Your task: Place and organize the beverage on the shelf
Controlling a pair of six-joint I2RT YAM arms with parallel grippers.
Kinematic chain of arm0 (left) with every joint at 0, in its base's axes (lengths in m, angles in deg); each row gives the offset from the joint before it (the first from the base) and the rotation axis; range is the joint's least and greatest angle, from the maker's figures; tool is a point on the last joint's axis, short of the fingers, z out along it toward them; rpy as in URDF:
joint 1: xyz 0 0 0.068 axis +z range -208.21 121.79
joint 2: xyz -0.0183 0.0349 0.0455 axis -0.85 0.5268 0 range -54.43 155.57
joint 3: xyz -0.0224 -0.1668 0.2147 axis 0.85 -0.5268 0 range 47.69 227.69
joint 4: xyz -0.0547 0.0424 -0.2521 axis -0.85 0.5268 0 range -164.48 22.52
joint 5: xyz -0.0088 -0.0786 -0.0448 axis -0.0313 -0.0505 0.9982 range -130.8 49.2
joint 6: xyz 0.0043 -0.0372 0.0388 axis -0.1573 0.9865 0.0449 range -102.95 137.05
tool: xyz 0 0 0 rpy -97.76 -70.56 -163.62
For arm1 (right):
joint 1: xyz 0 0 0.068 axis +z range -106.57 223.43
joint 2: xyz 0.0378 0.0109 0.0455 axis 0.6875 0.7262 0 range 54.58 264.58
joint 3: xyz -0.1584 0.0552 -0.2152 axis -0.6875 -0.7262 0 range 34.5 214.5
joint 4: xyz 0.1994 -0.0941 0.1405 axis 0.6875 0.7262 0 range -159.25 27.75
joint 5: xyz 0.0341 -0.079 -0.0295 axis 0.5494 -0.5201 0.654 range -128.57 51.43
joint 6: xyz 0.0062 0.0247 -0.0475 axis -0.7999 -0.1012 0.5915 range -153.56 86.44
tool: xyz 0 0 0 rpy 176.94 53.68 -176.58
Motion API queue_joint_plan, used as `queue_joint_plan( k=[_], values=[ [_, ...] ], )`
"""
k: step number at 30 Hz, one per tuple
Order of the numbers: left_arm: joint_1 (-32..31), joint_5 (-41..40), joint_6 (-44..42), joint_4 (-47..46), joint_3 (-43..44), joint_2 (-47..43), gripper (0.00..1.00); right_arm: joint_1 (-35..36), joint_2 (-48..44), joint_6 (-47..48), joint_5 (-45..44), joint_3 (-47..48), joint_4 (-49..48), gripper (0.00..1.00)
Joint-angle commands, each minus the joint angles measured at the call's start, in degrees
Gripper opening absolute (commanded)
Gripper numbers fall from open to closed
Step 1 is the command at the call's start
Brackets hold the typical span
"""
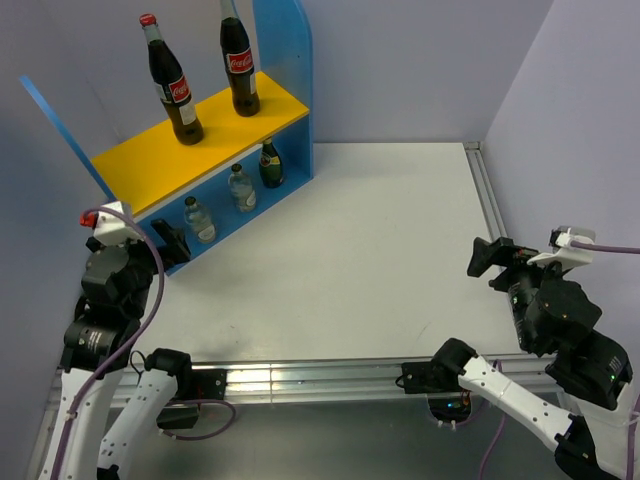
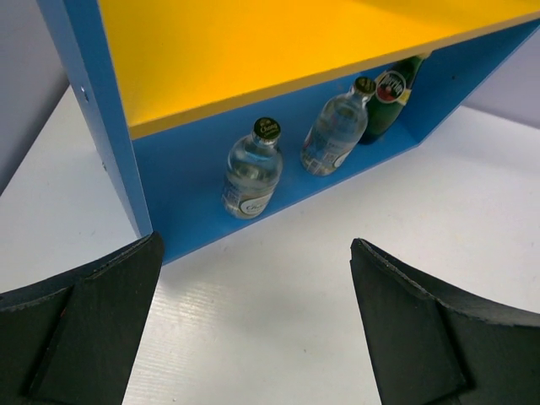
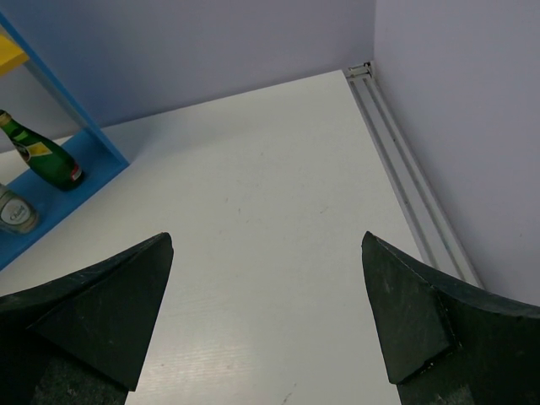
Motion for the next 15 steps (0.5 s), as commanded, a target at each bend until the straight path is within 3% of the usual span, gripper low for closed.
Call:
queue_joint_plan(
  k=[1,15],
  values=[
    [0.23,1.35,-1.25,-1.93,0.31,-1.79,1.00,-0.20,0.04,0.11,-0.79,-0.73,-1.90,1.00],
    [0.23,0.73,-0.90,-3.25,-0.57,-1.96,0.99,-0.29,-0.05,-0.86,0.61,-3.90,-5.86,1.00]
  ],
)
